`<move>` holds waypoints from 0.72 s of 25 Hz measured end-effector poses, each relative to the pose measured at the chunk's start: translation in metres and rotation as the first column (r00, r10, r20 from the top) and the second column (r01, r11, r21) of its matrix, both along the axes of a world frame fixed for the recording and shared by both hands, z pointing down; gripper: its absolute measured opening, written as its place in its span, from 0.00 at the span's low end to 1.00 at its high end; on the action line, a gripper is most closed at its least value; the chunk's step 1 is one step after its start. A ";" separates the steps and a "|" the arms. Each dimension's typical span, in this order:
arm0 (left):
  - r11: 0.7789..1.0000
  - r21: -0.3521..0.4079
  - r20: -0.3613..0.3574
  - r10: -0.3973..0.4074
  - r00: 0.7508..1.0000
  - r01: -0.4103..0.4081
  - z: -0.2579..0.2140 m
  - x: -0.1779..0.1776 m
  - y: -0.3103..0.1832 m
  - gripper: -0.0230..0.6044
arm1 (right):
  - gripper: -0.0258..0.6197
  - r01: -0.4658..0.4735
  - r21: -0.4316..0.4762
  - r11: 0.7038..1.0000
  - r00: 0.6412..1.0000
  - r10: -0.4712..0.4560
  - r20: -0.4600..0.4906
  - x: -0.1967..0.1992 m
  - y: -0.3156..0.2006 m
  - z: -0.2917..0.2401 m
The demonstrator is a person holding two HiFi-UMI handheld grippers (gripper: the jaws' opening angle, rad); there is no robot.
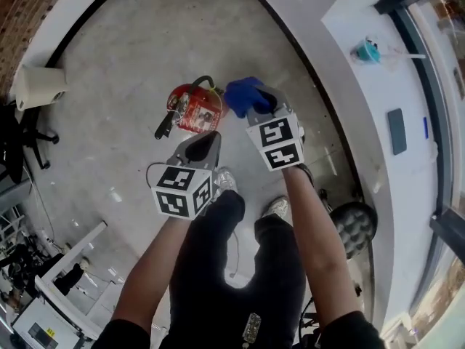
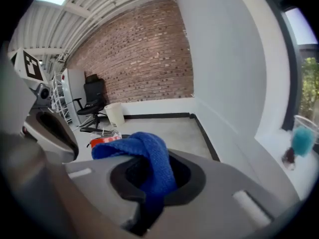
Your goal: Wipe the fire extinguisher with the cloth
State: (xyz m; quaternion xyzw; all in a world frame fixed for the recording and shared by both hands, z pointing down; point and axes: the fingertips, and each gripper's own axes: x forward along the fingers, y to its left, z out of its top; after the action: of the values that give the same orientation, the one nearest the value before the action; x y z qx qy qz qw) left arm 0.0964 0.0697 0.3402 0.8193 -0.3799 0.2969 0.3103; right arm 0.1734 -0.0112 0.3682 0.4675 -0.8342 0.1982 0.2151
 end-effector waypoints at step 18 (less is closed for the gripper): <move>0.993 0.087 0.008 0.081 0.997 -0.081 0.147 -0.032 0.024 0.05 | 0.08 0.270 0.154 0.951 0.963 -0.266 -0.046 -0.085 -0.038 0.128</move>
State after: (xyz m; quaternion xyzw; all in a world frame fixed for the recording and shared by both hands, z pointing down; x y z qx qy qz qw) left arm 0.0643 0.0942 0.4870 0.8460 -0.3597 0.2944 0.2611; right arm 0.0887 -0.0495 0.4962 0.3679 -0.9003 0.0945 0.2123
